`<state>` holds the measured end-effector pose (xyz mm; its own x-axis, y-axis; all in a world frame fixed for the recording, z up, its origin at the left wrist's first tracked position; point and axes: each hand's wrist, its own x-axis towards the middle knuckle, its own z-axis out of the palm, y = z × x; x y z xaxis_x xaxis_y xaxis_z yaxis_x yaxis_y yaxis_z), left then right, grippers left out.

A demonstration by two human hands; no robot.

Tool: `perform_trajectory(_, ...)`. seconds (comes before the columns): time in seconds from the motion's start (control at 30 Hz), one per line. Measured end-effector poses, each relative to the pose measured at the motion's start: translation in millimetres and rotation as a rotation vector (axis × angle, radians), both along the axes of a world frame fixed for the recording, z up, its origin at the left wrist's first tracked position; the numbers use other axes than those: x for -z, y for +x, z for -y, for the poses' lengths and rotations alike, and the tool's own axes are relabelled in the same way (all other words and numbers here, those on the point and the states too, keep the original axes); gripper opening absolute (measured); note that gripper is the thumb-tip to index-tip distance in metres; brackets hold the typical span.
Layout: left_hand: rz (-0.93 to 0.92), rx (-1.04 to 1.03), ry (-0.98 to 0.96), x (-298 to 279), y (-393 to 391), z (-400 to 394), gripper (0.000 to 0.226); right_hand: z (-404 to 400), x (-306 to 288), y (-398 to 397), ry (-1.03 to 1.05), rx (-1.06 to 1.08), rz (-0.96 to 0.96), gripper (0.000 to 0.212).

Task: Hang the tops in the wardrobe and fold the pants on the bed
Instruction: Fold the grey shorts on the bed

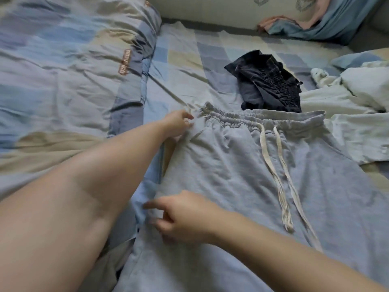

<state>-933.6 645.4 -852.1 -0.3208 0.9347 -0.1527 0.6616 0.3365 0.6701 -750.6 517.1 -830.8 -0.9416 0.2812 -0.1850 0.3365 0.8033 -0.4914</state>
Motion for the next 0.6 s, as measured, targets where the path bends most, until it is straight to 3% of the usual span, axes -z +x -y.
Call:
perform_trajectory(0.2, 0.108, -0.005, -0.013, -4, -1, 14, 0.034, 24, 12, -13, -0.119, -0.056, 0.096, 0.032)
perform_trajectory(0.3, 0.092, -0.007, -0.031, -1, 3, 13, 0.032, 29, 15, -10, -0.161, -0.006, 0.009, 0.035)
perform_trajectory(0.43, -0.007, -0.018, -0.026, -1, 12, 1, 0.033, 27, 5, 13, -0.215, 0.151, -0.186, 0.048)
perform_trajectory(0.6, 0.191, -0.132, 0.079, -11, 22, -9, 0.028, 15, -9, 65, -0.493, 0.402, -0.255, 0.030)
